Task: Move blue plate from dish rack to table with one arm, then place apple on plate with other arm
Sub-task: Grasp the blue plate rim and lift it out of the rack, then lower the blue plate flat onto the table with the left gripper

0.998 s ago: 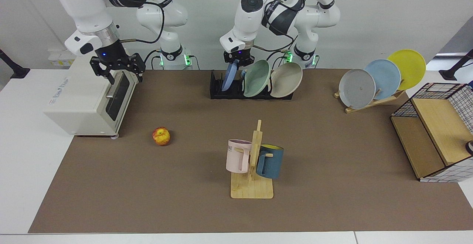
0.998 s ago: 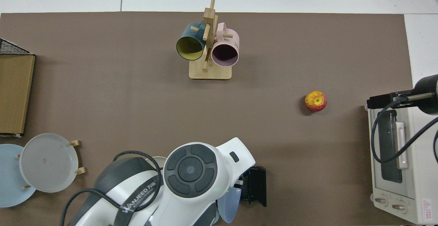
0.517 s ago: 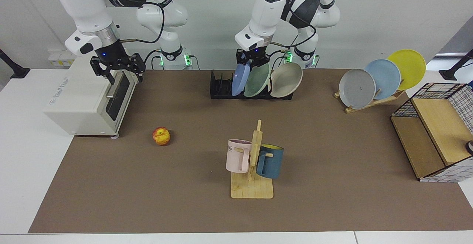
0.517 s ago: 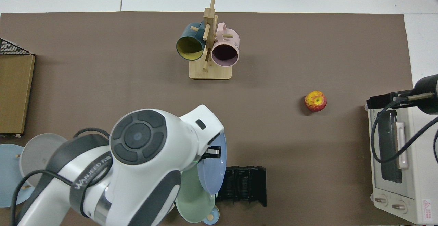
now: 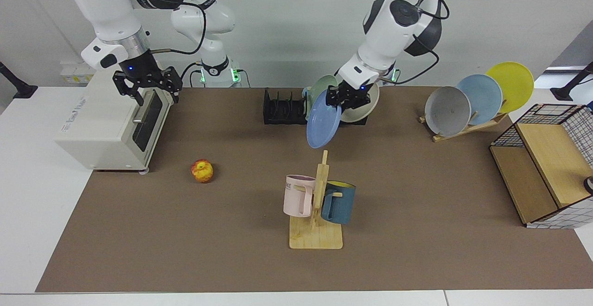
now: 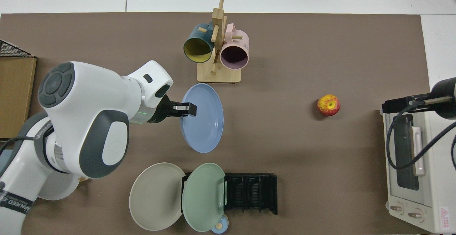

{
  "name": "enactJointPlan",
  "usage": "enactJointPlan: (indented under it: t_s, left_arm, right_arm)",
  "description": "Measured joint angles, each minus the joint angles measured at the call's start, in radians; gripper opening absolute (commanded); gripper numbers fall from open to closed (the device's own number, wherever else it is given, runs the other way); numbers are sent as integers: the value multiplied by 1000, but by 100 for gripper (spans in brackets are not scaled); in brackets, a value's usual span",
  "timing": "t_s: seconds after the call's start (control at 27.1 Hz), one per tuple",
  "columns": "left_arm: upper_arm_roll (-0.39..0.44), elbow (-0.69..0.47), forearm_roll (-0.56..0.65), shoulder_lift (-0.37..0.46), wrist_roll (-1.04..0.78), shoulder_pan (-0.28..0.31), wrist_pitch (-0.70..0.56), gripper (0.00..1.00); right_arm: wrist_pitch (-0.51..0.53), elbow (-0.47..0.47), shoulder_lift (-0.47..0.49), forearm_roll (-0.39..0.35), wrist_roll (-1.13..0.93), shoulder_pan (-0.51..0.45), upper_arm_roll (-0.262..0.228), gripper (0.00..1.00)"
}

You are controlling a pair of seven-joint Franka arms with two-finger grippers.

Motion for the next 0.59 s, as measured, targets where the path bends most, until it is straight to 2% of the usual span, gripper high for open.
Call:
enactJointPlan:
  t_s: [0.15,0.3,0.59]
  left_arm:
    - [16,-10,-136,80,124,0,63,0]
    - [29,-24,-209,154,259,0,92,0]
    - [55,-100,-431,178,498,1,144,0]
  right_arm:
    - [0,0,0,0,0,0,0,100]
    - [0,0,0,0,0,0,0,100]
    - [0,0,0,0,0,0,0,100]
